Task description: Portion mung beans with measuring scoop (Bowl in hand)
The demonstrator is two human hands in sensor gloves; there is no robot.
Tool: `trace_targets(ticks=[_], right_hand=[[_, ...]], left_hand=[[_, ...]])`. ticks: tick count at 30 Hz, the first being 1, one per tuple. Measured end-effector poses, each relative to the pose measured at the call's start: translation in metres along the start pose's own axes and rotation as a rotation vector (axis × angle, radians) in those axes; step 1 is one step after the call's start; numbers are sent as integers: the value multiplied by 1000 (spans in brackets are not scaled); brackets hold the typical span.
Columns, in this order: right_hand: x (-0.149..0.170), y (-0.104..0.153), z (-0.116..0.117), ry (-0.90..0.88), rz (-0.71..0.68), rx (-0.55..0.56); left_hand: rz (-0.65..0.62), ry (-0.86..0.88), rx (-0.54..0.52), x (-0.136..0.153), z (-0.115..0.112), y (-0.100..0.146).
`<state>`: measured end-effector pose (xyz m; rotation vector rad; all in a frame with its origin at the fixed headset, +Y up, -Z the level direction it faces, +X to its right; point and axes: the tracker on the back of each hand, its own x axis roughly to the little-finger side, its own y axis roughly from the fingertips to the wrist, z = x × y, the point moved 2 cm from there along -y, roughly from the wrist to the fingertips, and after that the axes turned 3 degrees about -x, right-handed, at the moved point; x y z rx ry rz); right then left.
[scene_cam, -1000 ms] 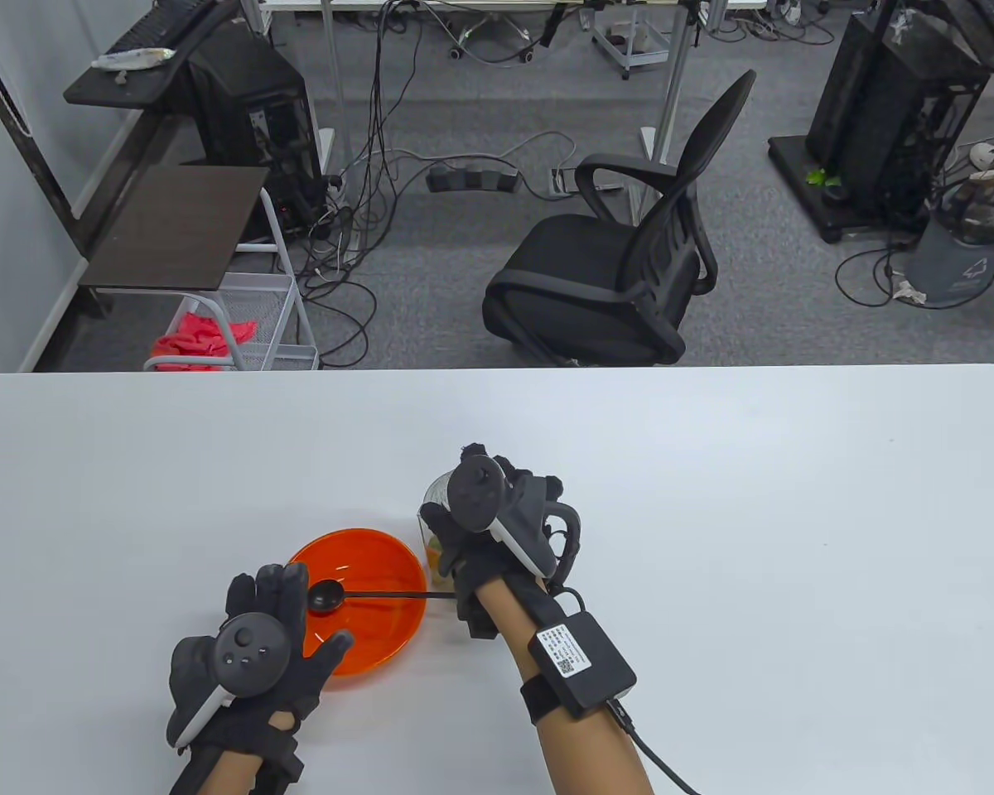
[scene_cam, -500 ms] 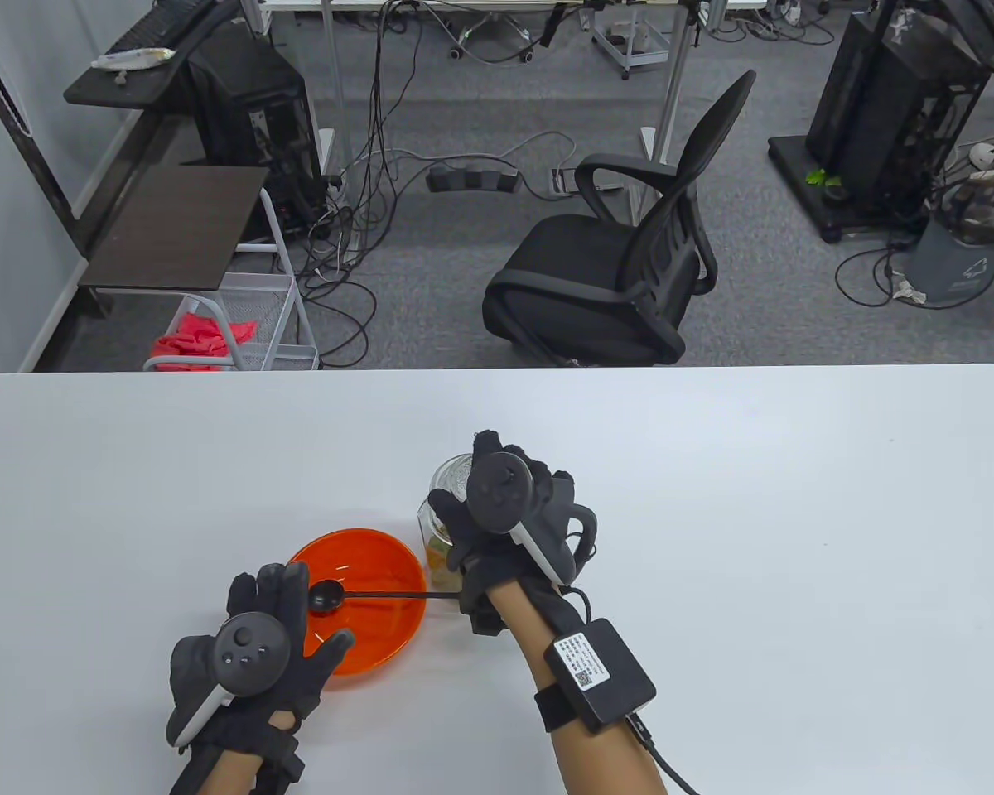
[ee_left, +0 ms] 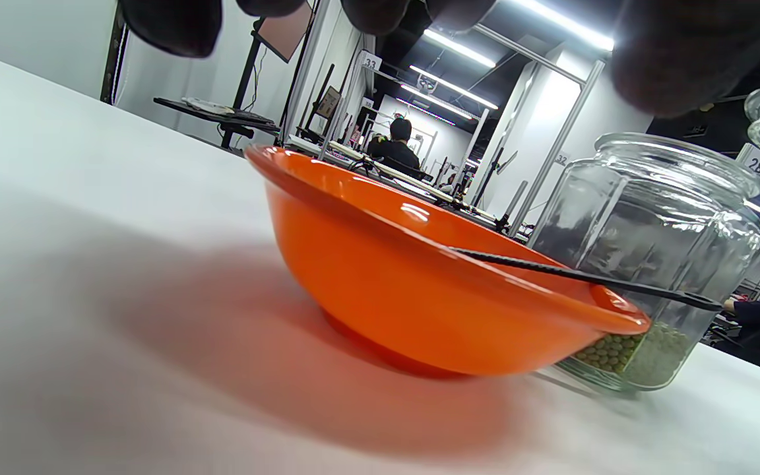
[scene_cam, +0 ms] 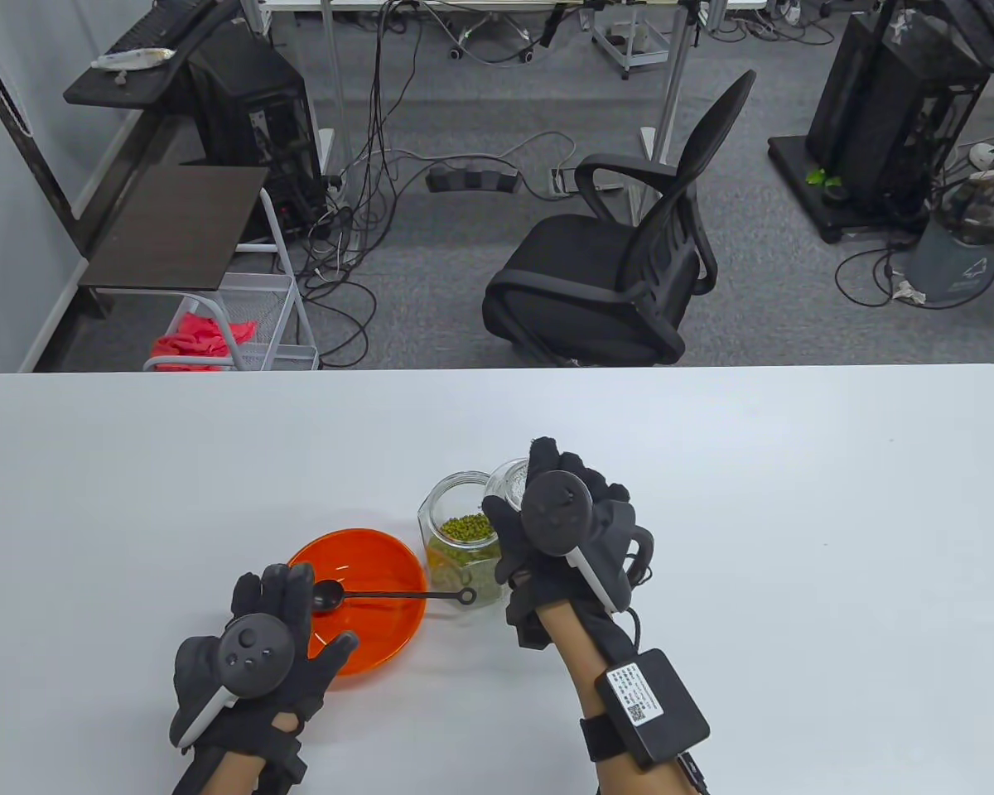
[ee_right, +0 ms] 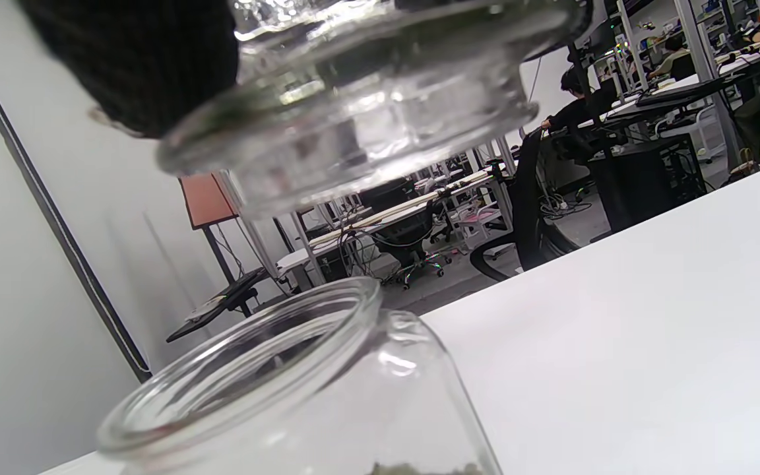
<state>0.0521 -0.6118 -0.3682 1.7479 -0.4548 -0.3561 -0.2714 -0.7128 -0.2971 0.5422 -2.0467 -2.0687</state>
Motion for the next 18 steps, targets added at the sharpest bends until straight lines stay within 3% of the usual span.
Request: trace_targets(ticks=[18], right_hand=[[65,9,8,3,122,-2]], left_hand=[[8,6,-2,1,1,0]])
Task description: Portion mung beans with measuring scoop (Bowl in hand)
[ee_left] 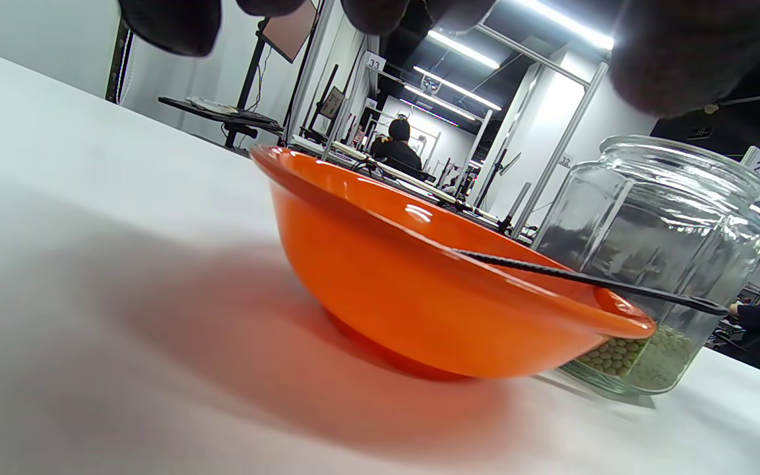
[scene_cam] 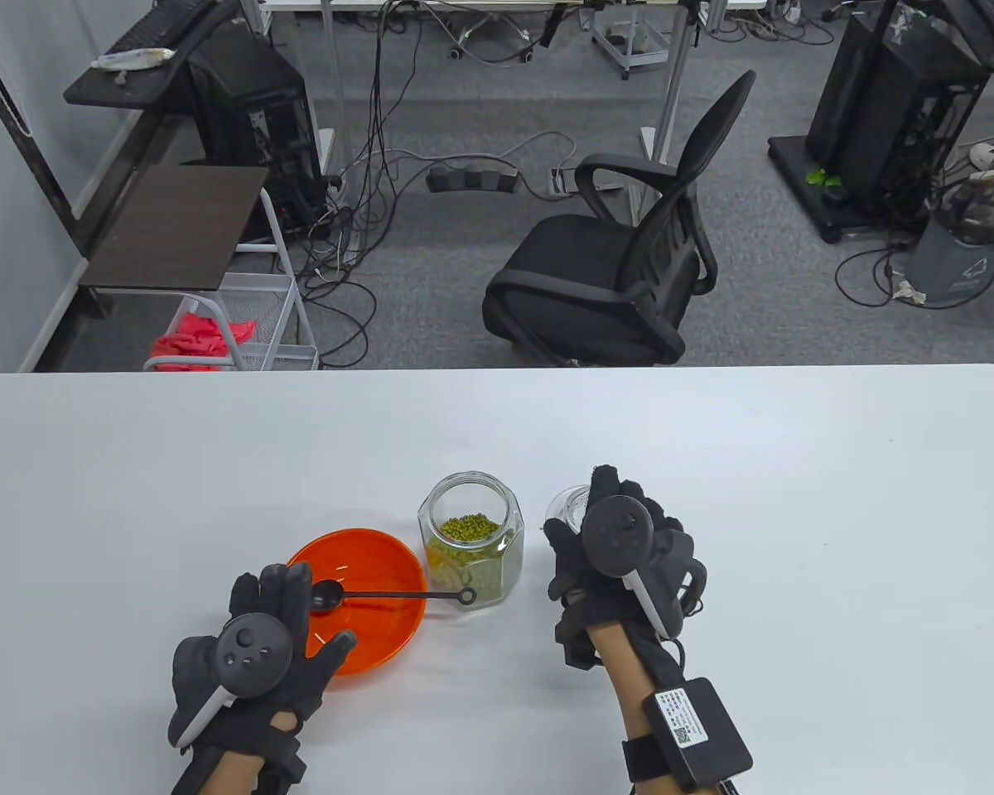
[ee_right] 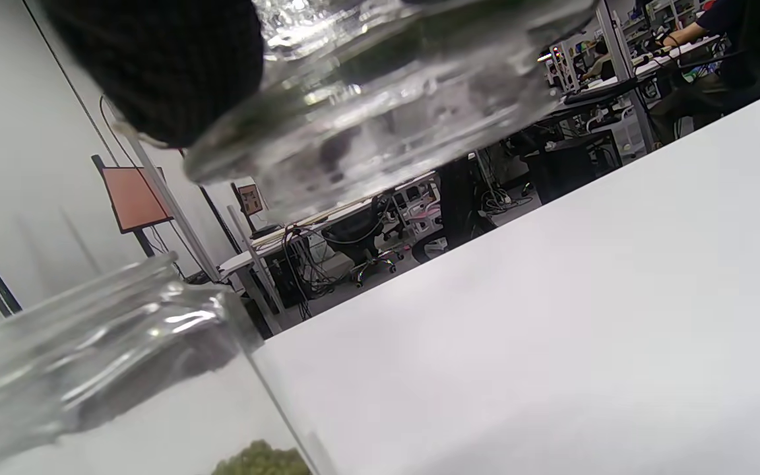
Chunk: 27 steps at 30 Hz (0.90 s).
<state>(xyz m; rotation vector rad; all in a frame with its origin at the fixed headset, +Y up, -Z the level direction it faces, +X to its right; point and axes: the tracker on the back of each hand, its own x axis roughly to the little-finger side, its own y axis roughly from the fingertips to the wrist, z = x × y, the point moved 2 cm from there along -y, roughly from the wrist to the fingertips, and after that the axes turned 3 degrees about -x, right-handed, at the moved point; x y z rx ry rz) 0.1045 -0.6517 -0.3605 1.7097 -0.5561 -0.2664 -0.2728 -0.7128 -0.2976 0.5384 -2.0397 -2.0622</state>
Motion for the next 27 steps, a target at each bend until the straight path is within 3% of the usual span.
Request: trace_targets(ticks=[27], right_hand=[[97,22,45,11,156,-67]], left_hand=[[22,-8,12,3,-2,-1]])
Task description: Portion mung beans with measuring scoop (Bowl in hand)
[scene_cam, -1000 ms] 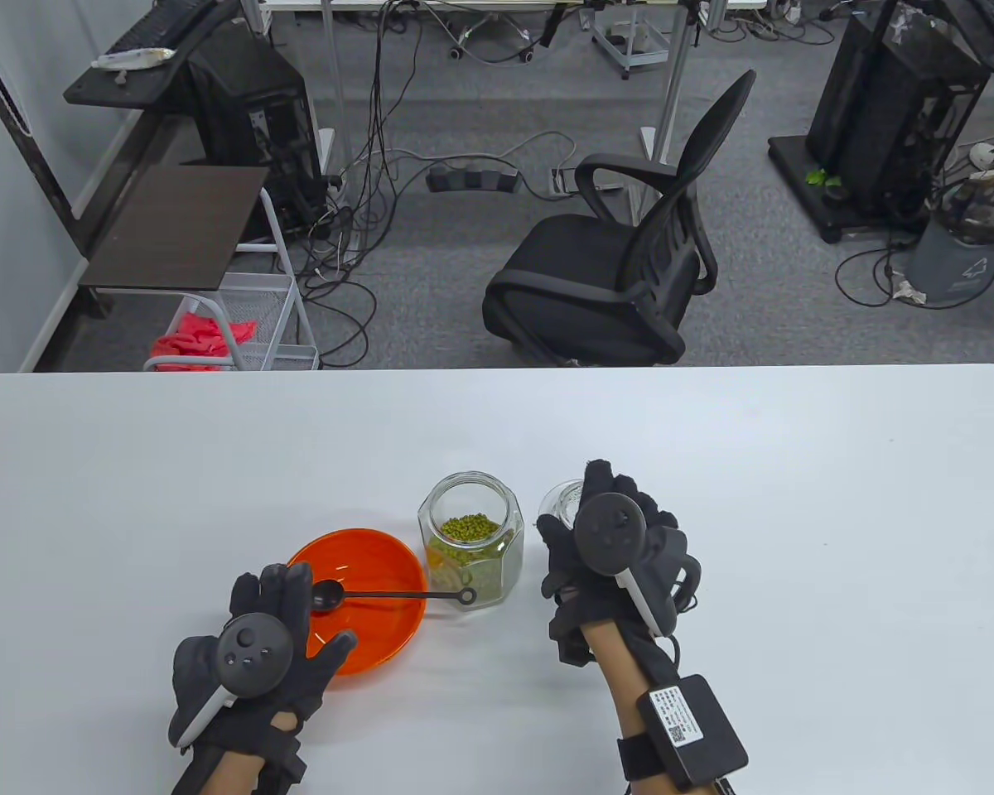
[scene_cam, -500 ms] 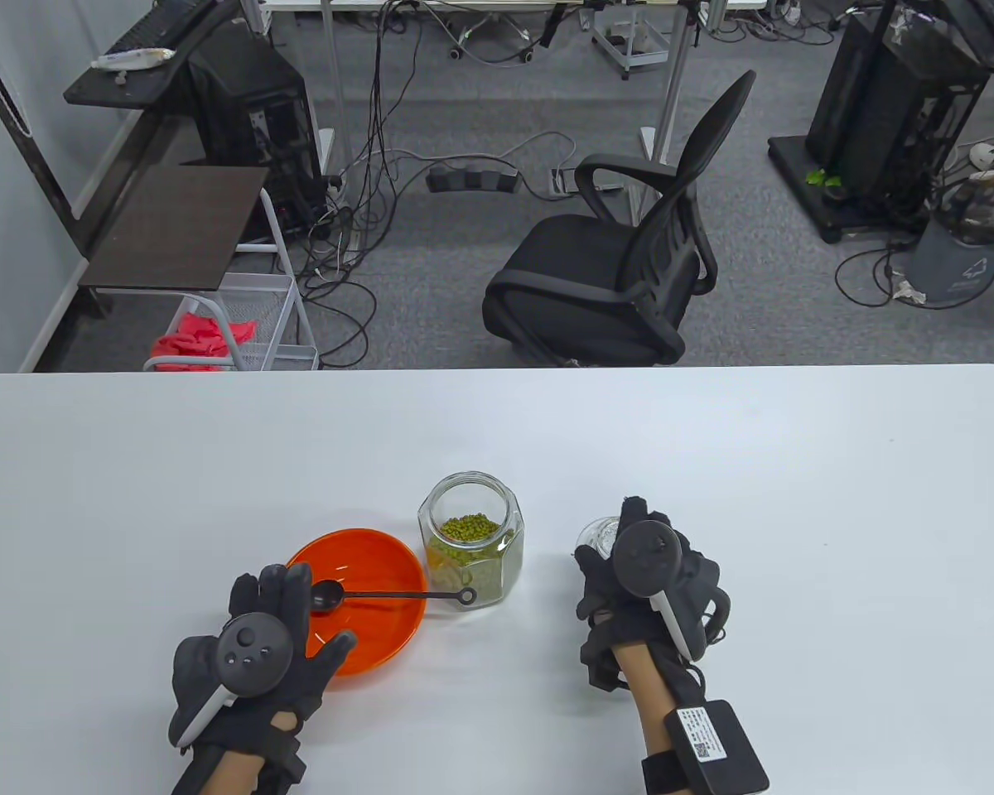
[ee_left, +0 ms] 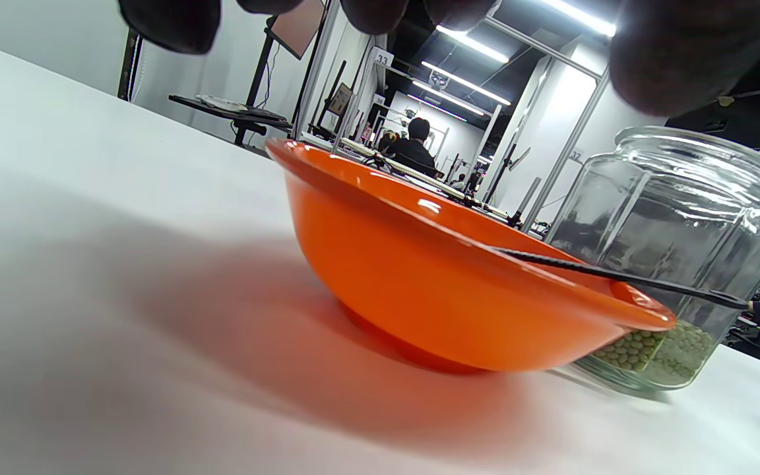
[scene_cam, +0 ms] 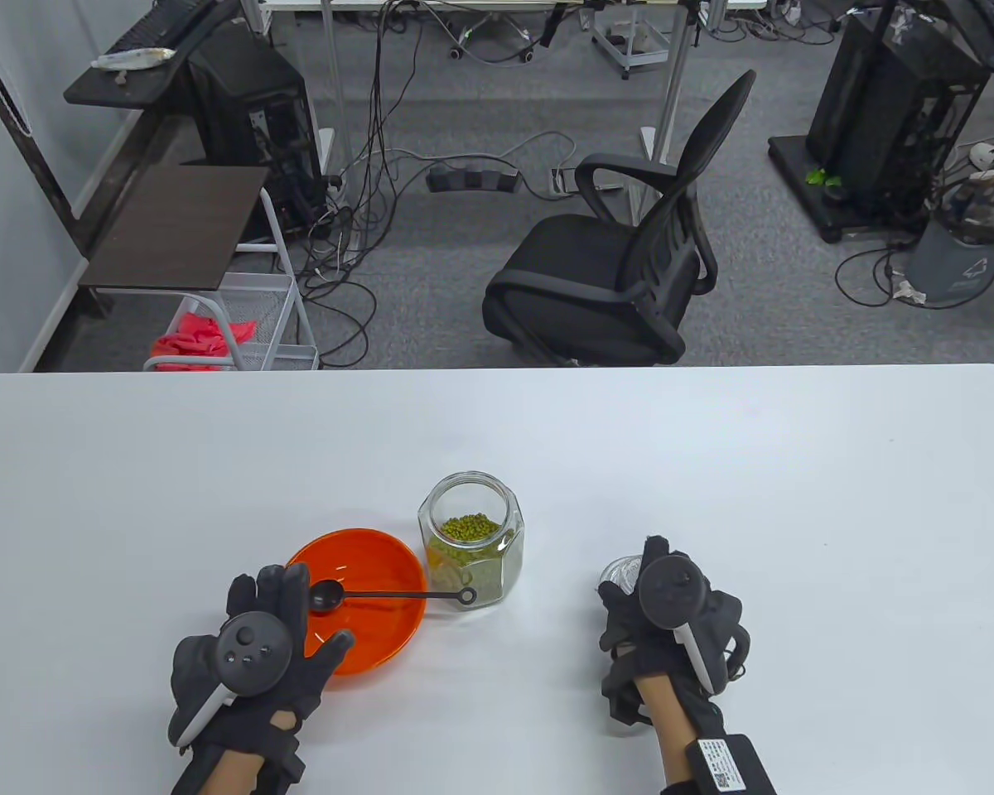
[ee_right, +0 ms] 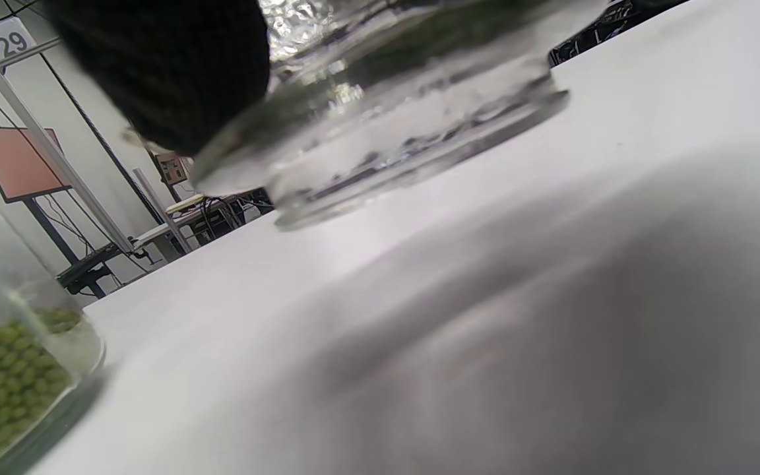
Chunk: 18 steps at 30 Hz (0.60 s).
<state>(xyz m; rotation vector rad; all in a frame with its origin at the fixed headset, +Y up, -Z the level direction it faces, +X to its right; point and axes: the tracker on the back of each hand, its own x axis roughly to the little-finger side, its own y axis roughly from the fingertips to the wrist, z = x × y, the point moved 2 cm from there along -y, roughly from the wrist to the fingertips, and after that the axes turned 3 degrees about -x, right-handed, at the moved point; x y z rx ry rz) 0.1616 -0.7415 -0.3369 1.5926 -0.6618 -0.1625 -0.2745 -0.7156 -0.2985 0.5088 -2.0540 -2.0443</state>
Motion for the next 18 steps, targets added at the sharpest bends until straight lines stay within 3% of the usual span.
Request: trace_targets(ticks=[10,18], right_hand=[[13,-3,16,57,26,-56],[15,-1,16,79,41,-89]], left_hand=[[11,-2,1,1,0,0],[10,-14,-2,0,-2,1]])
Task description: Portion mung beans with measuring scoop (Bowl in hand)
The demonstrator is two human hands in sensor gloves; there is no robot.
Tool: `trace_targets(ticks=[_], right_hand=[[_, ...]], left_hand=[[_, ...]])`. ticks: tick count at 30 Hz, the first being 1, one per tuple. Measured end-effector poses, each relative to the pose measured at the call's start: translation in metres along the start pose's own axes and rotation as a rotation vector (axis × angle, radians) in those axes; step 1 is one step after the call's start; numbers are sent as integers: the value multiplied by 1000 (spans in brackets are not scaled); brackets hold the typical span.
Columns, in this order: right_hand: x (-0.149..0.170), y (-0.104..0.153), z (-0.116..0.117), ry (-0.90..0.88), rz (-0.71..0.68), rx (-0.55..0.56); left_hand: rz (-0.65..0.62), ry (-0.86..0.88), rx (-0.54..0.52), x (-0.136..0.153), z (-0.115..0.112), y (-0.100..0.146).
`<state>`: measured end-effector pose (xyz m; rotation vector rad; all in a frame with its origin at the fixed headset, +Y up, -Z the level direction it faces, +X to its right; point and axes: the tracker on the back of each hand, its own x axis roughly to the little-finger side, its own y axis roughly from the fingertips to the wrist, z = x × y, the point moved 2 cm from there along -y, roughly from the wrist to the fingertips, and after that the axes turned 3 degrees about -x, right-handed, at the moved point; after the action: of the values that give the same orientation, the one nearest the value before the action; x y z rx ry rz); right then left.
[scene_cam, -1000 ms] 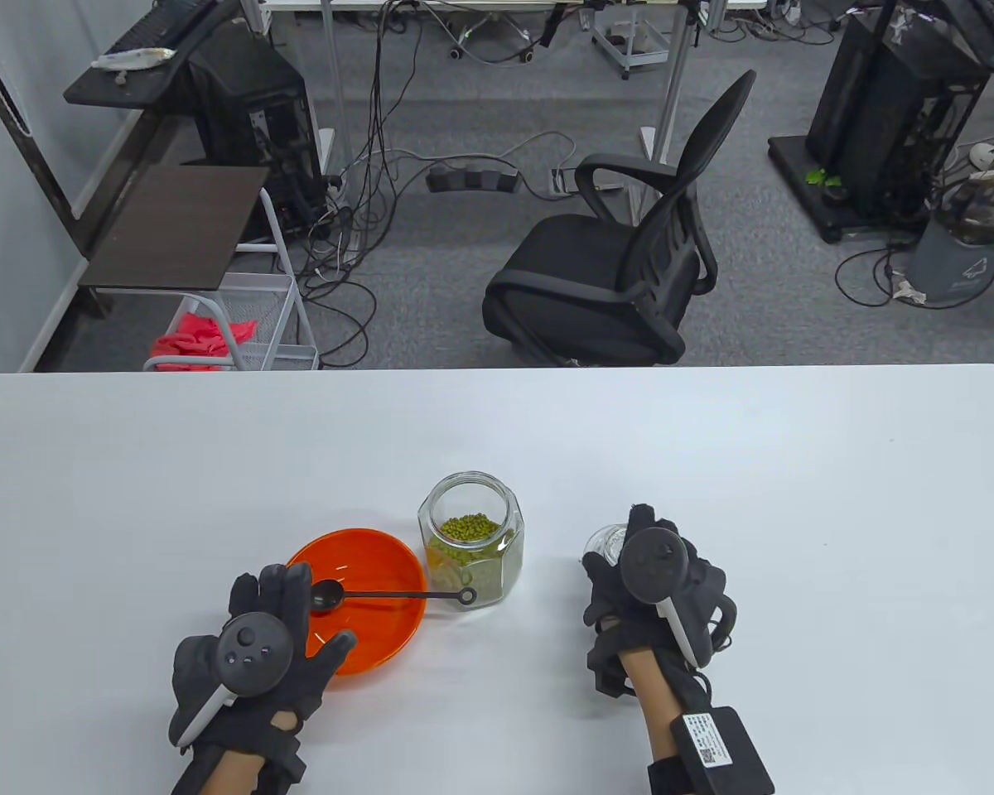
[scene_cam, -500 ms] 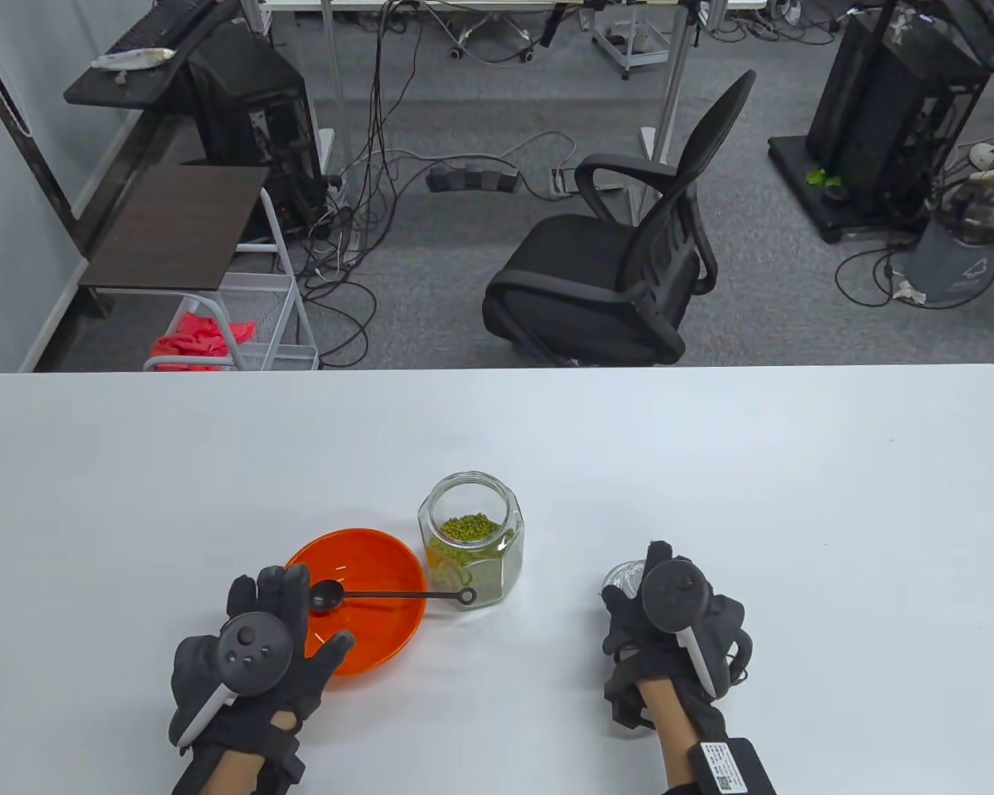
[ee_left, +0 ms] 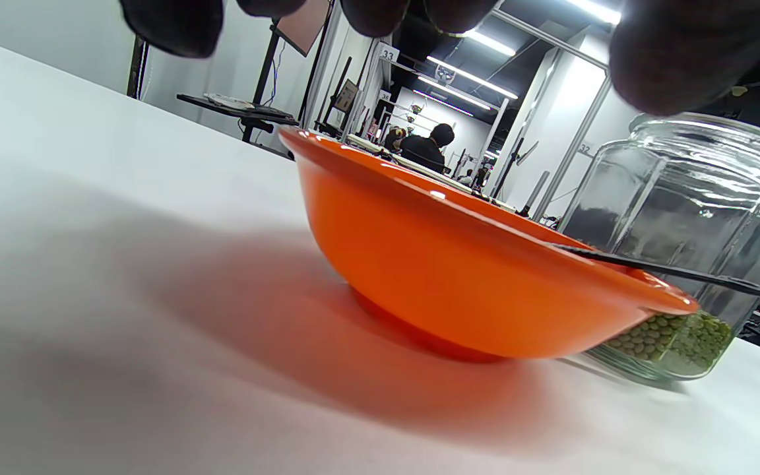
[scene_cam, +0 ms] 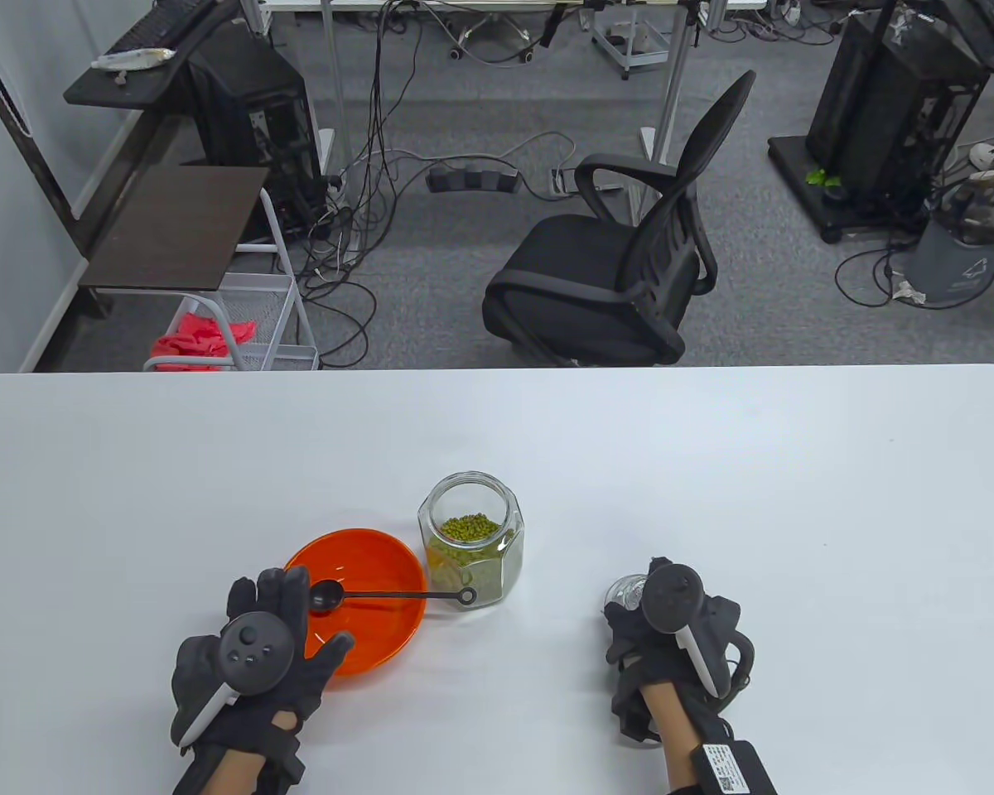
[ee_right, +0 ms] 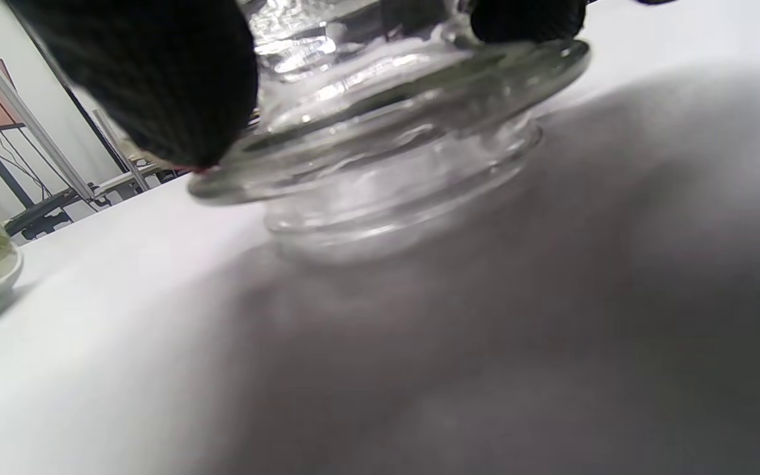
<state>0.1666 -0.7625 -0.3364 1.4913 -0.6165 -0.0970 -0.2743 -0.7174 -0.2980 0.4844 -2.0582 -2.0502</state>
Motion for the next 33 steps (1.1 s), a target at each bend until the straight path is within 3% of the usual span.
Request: trace_targets(ticks=[8,14,19,33], right_hand=[[7,4,-6,-71,22,-17],[-1,20,-32,-170,-66,92],[-14,29,-40,-175,-130,112],[-36,38,-30,-99,-222,92]], left_hand=[[20,-11,8,0,-3,1],[47,-66,10,-2,-7,-1],[77,-75,16,-1,-5,-6],[378,64,59,43,-3,-31]])
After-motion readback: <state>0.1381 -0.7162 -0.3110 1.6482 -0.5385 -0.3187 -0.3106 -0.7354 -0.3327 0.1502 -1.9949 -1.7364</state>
